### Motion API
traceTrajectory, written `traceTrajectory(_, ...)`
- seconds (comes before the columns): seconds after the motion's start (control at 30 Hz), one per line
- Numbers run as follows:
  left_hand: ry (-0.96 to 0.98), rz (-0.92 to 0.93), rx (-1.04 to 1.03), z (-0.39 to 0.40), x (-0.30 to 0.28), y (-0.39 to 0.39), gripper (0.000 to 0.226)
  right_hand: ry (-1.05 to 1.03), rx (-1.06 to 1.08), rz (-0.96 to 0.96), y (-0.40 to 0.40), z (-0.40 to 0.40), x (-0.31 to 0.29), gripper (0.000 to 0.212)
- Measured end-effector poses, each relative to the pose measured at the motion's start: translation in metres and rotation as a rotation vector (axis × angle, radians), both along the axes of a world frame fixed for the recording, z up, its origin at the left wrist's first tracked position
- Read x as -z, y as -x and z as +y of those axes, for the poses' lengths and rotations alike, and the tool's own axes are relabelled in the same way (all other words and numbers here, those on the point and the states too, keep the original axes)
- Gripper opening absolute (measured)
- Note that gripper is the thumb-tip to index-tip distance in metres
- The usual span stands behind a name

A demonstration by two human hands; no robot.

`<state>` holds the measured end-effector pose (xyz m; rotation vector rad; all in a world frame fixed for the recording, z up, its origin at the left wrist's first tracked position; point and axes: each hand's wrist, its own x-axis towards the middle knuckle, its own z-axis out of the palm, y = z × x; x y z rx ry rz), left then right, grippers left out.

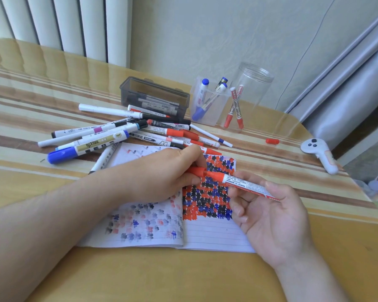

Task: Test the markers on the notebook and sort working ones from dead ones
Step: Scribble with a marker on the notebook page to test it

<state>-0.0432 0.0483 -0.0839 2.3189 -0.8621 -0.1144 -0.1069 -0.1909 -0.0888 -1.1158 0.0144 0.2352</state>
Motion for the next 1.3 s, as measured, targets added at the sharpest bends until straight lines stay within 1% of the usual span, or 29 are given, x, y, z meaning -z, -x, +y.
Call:
traceTrajectory(0.1, 0.012, -0.004, 0.004, 0.001, 0.001, 0.000, 0.018, -0.019, 0.002, 0.018, 0.000, -0.001, -0.001, 0.069)
traceTrajectory(0.2, 0.013, -0.027, 0.010, 0.000, 0.003, 0.000, 0.017, 0.012, 0.001, 0.017, 0.001, 0.001, -0.002, 0.066)
traceTrajectory(0.27, 0.015, -0.076, 0.023, -0.002, 0.004, 0.000, 0.018, 0.066, 0.025, 0.012, 0.001, 0.004, 0.000, 0.051)
traceTrajectory(0.33, 0.020, -0.136, 0.046, -0.003, 0.003, 0.001, 0.017, 0.166, 0.058, -0.010, 0.002, 0.007, 0.001, 0.031)
traceTrajectory(0.37, 0.034, -0.136, 0.054, -0.002, 0.002, 0.001, 0.014, 0.205, 0.065, -0.035, 0.003, 0.007, 0.002, 0.023)
traceTrajectory(0.43, 0.113, -0.055, 0.070, -0.001, -0.001, 0.003, 0.007, 0.273, 0.055, -0.084, 0.007, 0.006, 0.001, 0.007)
traceTrajectory(0.47, 0.171, -0.004, 0.090, 0.000, -0.002, 0.005, 0.005, 0.360, 0.045, -0.148, 0.010, 0.004, -0.001, 0.002)
traceTrajectory(0.5, 0.220, 0.032, 0.114, 0.000, -0.003, 0.006, 0.008, 0.523, 0.042, -0.266, 0.012, 0.002, -0.004, 0.006)
traceTrajectory(0.57, 0.253, 0.035, 0.154, -0.003, -0.003, 0.011, 0.013, 1.000, 0.067, -0.641, 0.012, 0.000, -0.009, 0.008)
traceTrajectory(0.6, 0.245, 0.009, 0.164, -0.005, -0.002, 0.013, 0.016, 1.174, 0.090, -0.835, 0.011, 0.001, -0.010, 0.009)
traceTrajectory(0.63, 0.238, -0.021, 0.165, -0.007, -0.002, 0.014, 0.019, 1.269, 0.128, -0.988, 0.008, 0.003, -0.009, 0.011)
traceTrajectory(0.67, 0.242, -0.045, 0.155, -0.008, -0.002, 0.015, 0.021, 1.288, 0.162, -1.079, 0.003, 0.007, -0.009, 0.014)
traceTrajectory(0.73, 0.277, -0.060, 0.125, -0.006, -0.003, 0.013, 0.015, 1.269, 0.198, -1.195, -0.009, 0.013, -0.010, 0.015)
traceTrajectory(0.8, 0.288, -0.057, 0.118, -0.002, -0.003, 0.011, 0.012, 1.263, 0.153, -1.248, -0.020, 0.014, -0.016, 0.015)
traceTrajectory(0.83, 0.295, -0.051, 0.113, -0.001, -0.003, 0.010, 0.013, 1.238, 0.104, -1.213, -0.024, 0.014, -0.020, 0.014)
traceTrajectory(0.87, 0.306, -0.049, 0.098, -0.001, -0.003, 0.009, 0.012, 1.203, 0.056, -1.136, -0.027, 0.015, -0.023, 0.014)
traceTrajectory(0.97, 0.296, -0.110, -0.005, -0.007, -0.001, 0.005, 0.018, 1.109, 0.010, -0.806, -0.034, 0.012, -0.016, 0.010)
traceTrajectory(1.0, 0.270, -0.144, -0.041, -0.008, 0.000, 0.003, 0.022, 1.091, 0.033, -0.719, -0.036, 0.009, -0.010, 0.009)
traceTrajectory(1.07, 0.221, -0.170, -0.083, -0.010, 0.001, 0.000, 0.045, 0.985, 0.170, -0.544, -0.042, 0.000, 0.005, 0.013)
traceTrajectory(1.1, 0.210, -0.155, -0.089, -0.008, 0.003, -0.003, 0.056, 0.866, 0.278, -0.451, -0.045, -0.007, 0.009, 0.017)
traceTrajectory(1.13, 0.199, -0.136, -0.090, -0.007, 0.005, -0.004, 0.061, 0.721, 0.381, -0.365, -0.048, -0.011, 0.010, 0.021)
traceTrajectory(1.17, 0.171, -0.124, -0.083, -0.005, 0.007, -0.005, 0.061, 0.594, 0.470, -0.289, -0.051, -0.011, 0.008, 0.023)
traceTrajectory(1.2, 0.123, -0.132, -0.064, -0.003, 0.009, -0.006, 0.055, 0.508, 0.537, -0.238, -0.054, -0.011, 0.004, 0.025)
traceTrajectory(1.3, -0.015, -0.197, 0.010, -0.005, 0.012, -0.006, 0.023, 0.422, 0.626, -0.216, -0.078, -0.009, -0.023, 0.019)
